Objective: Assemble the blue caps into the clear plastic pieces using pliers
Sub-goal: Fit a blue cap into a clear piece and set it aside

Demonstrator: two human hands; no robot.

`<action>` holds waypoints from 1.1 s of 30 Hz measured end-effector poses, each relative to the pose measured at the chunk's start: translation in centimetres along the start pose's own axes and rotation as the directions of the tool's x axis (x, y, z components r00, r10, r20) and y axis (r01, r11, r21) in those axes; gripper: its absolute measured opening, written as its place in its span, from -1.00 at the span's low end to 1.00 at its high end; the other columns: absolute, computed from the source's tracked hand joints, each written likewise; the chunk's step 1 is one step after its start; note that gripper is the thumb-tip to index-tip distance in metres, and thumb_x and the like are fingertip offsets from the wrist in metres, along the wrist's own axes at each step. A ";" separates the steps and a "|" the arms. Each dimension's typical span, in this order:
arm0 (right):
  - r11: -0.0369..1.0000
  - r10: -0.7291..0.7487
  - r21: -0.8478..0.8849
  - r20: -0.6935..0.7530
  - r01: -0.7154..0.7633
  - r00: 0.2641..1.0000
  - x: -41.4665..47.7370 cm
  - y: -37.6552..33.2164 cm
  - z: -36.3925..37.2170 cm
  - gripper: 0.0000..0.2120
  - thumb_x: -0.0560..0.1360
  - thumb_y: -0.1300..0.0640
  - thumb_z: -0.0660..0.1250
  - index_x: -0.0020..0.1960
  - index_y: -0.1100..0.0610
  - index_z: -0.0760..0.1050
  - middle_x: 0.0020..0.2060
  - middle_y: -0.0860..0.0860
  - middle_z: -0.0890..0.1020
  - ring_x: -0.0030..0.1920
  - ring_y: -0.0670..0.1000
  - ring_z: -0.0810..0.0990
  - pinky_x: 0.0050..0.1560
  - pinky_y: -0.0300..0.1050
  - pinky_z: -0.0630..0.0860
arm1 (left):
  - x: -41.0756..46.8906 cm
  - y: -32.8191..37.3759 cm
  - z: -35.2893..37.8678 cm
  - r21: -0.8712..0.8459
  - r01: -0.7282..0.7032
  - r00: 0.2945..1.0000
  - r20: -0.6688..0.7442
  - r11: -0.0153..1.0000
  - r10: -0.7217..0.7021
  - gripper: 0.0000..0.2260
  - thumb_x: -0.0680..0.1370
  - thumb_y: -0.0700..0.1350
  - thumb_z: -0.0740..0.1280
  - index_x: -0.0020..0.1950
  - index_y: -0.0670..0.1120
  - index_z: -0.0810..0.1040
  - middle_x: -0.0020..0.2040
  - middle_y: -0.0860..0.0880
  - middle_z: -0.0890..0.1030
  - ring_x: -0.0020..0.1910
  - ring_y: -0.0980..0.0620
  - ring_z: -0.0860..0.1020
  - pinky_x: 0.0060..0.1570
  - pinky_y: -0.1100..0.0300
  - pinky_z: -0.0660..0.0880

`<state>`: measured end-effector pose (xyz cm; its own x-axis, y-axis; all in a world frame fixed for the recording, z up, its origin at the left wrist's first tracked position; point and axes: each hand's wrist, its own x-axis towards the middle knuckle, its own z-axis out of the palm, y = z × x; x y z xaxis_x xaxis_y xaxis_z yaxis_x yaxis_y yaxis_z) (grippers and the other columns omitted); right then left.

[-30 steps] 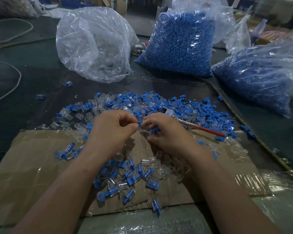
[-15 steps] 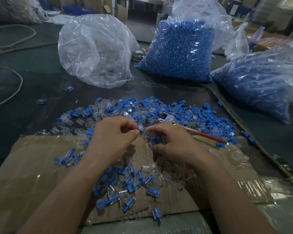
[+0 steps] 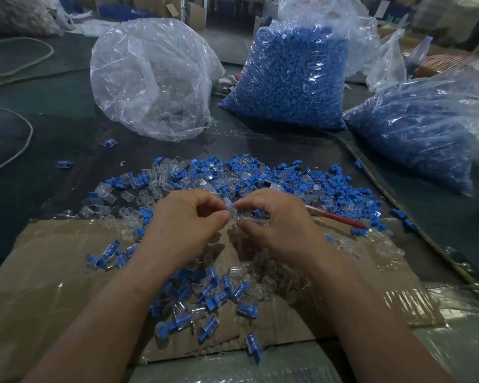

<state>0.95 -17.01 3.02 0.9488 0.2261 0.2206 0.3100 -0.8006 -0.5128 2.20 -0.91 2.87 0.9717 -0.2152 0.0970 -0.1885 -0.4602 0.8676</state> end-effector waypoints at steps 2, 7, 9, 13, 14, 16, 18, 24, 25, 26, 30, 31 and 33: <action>0.996 -0.046 0.073 -0.121 0.055 0.992 -0.2 -0.5 -0.1 -0.76 0.43 0.15 0.41 0.09 0.13 0.58 -0.03 -0.03 0.62 -0.04 -0.18 0.48 0.02 -0.39 0.37 | 0.0 0.2 0.0 -0.071 0.028 0.999 0.032 0.997 -0.025 -0.94 0.40 -0.05 0.42 -0.21 0.10 0.57 -0.35 0.06 0.64 -0.38 0.21 0.59 -0.41 0.43 0.48; 0.983 -0.118 0.121 -0.166 0.139 0.979 -0.4 -1.1 0.0 -0.76 0.39 0.17 0.44 0.05 0.15 0.60 -0.08 -0.07 0.61 -0.03 -0.21 0.49 0.03 -0.40 0.40 | -0.3 0.7 -0.1 -0.341 0.135 0.989 0.111 0.930 -0.103 -0.91 0.37 -0.22 0.43 -0.17 -0.07 0.60 -0.31 -0.04 0.67 -0.36 0.06 0.64 -0.39 0.35 0.52; 0.979 -0.109 0.154 -0.150 0.132 0.983 -0.4 -0.9 -0.1 -0.71 0.36 0.27 0.45 0.07 0.14 0.60 -0.08 -0.15 0.55 -0.02 -0.23 0.49 0.08 -0.46 0.37 | -0.3 0.8 -0.1 -0.380 0.144 0.987 0.119 0.914 -0.106 -0.90 0.38 -0.28 0.42 -0.17 -0.10 0.60 -0.32 -0.07 0.67 -0.36 0.06 0.64 -0.37 0.35 0.53; 0.964 -0.035 0.258 -0.143 0.071 0.989 -0.6 -0.5 -0.2 -0.62 0.37 0.44 0.34 0.06 0.06 0.60 -0.08 -0.23 0.53 0.00 -0.23 0.53 0.06 -0.40 0.44 | -0.2 1.0 -0.2 -0.462 0.178 0.980 0.163 0.869 -0.115 -0.86 0.41 -0.36 0.35 -0.14 -0.14 0.61 -0.32 -0.08 0.67 -0.37 0.11 0.63 -0.37 0.39 0.51; 0.958 -0.028 0.279 -0.153 0.070 0.988 -0.6 -0.5 -0.2 -0.64 0.39 0.43 0.35 0.04 0.04 0.60 -0.10 -0.23 0.54 -0.02 -0.21 0.54 0.03 -0.39 0.45 | -0.3 1.0 -0.3 -0.481 0.188 0.977 0.183 0.856 -0.112 -0.86 0.41 -0.37 0.34 -0.13 -0.16 0.61 -0.32 -0.09 0.67 -0.36 0.11 0.63 -0.36 0.39 0.51; 0.945 -0.022 0.318 -0.185 0.081 0.983 -0.6 -0.5 -0.2 -0.68 0.40 0.39 0.36 -0.01 0.01 0.59 -0.14 -0.23 0.55 -0.07 -0.20 0.55 -0.04 -0.40 0.47 | -0.3 1.1 -0.4 -0.495 0.206 0.970 0.218 0.844 -0.108 -0.85 0.42 -0.37 0.33 -0.10 -0.19 0.62 -0.28 -0.12 0.67 -0.33 0.11 0.63 -0.34 0.38 0.52; 0.933 -0.010 0.351 -0.202 0.082 0.979 -0.6 -0.6 -0.2 -0.69 0.40 0.36 0.37 -0.07 -0.06 0.56 -0.18 -0.23 0.57 -0.10 -0.22 0.56 -0.10 -0.42 0.47 | -0.2 1.1 -0.4 -0.488 0.212 0.966 0.237 0.847 -0.106 -0.84 0.43 -0.38 0.32 -0.08 -0.20 0.62 -0.24 -0.14 0.67 -0.32 0.11 0.63 -0.33 0.39 0.51; 0.890 0.046 0.454 -0.183 0.043 0.982 -0.8 -0.7 -0.5 -0.63 0.38 0.37 0.39 -0.16 -0.12 0.50 -0.27 -0.23 0.57 -0.18 -0.28 0.58 -0.15 -0.44 0.47 | -0.3 1.1 -0.3 -0.499 0.219 0.965 0.238 0.838 -0.110 -0.86 0.44 -0.39 0.32 -0.12 -0.20 0.60 -0.31 -0.06 0.66 -0.35 0.14 0.61 -0.34 0.39 0.51; 0.889 0.044 0.456 -0.190 0.048 0.981 -0.8 -0.7 -0.5 -0.64 0.38 0.37 0.39 -0.17 -0.11 0.51 -0.27 -0.22 0.58 -0.18 -0.27 0.58 -0.15 -0.44 0.47 | -0.3 1.1 -0.3 -0.511 0.218 0.967 0.228 0.832 -0.114 -0.86 0.44 -0.39 0.31 -0.13 -0.19 0.59 -0.32 -0.05 0.65 -0.36 0.14 0.61 -0.34 0.39 0.51; 0.892 0.041 0.449 -0.204 0.057 0.978 -0.8 -0.8 -0.6 -0.65 0.38 0.36 0.39 -0.17 -0.12 0.52 -0.25 -0.20 0.58 -0.17 -0.25 0.58 -0.15 -0.43 0.48 | -0.2 1.0 -0.3 -0.522 0.215 0.969 0.218 0.825 -0.115 -0.86 0.44 -0.39 0.31 -0.13 -0.19 0.59 -0.34 -0.04 0.65 -0.37 0.14 0.60 -0.34 0.39 0.50; 0.920 0.015 0.383 -0.248 0.083 0.969 -0.9 -0.7 -0.8 -0.66 0.41 0.32 0.38 -0.13 -0.15 0.53 -0.22 -0.17 0.56 -0.16 -0.21 0.54 -0.17 -0.41 0.46 | -0.2 1.0 -0.4 -0.554 0.210 0.972 0.210 0.806 -0.108 -0.83 0.46 -0.39 0.27 -0.13 -0.16 0.59 -0.36 -0.02 0.64 -0.36 0.16 0.60 -0.34 0.39 0.51; 0.924 0.012 0.374 -0.241 0.082 0.970 -0.9 -0.7 -0.8 -0.68 0.41 0.31 0.38 -0.12 -0.14 0.53 -0.22 -0.17 0.56 -0.16 -0.21 0.54 -0.17 -0.41 0.46 | -0.2 1.0 -0.4 -0.561 0.214 0.971 0.214 0.800 -0.109 -0.83 0.47 -0.38 0.27 -0.12 -0.16 0.59 -0.36 -0.02 0.65 -0.35 0.15 0.61 -0.33 0.38 0.51; 0.924 0.028 0.379 -0.215 0.057 0.976 -0.9 -0.8 -0.7 -0.69 0.42 0.31 0.38 -0.08 -0.11 0.54 -0.21 -0.17 0.56 -0.16 -0.22 0.54 -0.17 -0.41 0.47 | -0.2 1.0 -0.4 -0.564 0.221 0.968 0.226 0.796 -0.109 -0.85 0.47 -0.37 0.27 -0.12 -0.17 0.59 -0.34 -0.03 0.65 -0.33 0.13 0.61 -0.33 0.36 0.52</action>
<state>-0.17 -16.98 3.78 0.9220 0.0788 0.3792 0.3632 -0.5161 -0.7757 1.92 -0.99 3.87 0.9290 -0.3532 -0.1107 0.1450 0.0721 0.9868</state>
